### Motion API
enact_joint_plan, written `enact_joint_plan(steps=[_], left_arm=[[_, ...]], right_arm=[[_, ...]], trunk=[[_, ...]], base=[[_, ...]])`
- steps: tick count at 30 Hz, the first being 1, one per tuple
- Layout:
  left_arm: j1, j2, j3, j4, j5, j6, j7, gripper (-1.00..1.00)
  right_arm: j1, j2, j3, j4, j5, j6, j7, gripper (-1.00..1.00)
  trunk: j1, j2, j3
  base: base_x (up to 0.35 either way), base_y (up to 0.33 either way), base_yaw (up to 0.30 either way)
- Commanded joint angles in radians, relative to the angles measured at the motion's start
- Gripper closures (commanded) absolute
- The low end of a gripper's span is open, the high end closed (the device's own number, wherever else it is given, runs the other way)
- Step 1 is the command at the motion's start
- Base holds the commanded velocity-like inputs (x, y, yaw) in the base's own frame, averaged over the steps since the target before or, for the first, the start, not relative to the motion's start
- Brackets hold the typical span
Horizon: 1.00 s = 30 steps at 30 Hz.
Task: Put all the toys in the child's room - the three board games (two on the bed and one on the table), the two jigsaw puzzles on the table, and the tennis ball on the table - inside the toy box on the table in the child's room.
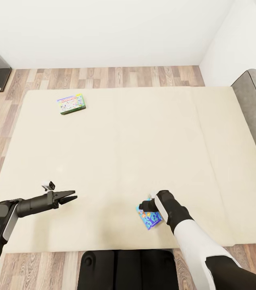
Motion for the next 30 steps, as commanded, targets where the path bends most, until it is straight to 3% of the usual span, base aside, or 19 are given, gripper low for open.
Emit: enact_joint_plan(steps=[1, 30], left_arm=[[0.0, 0.0, 0.0, 0.0, 0.001, 0.011, -0.003, -1.0], [0.0, 0.002, 0.002, 0.0, 0.001, 0.011, -0.003, -1.0]], right_arm=[[0.0, 0.0, 0.001, -0.001, -0.002, 0.005, -0.001, -1.0], [0.0, 0.0, 0.0, 0.037, -0.002, 0.005, 0.0, -1.0]], trunk=[[0.001, -0.002, -0.001], [0.001, -0.002, -0.001]], base=[[0.0, 0.0, 0.0], [0.0, 0.0, 0.0]])
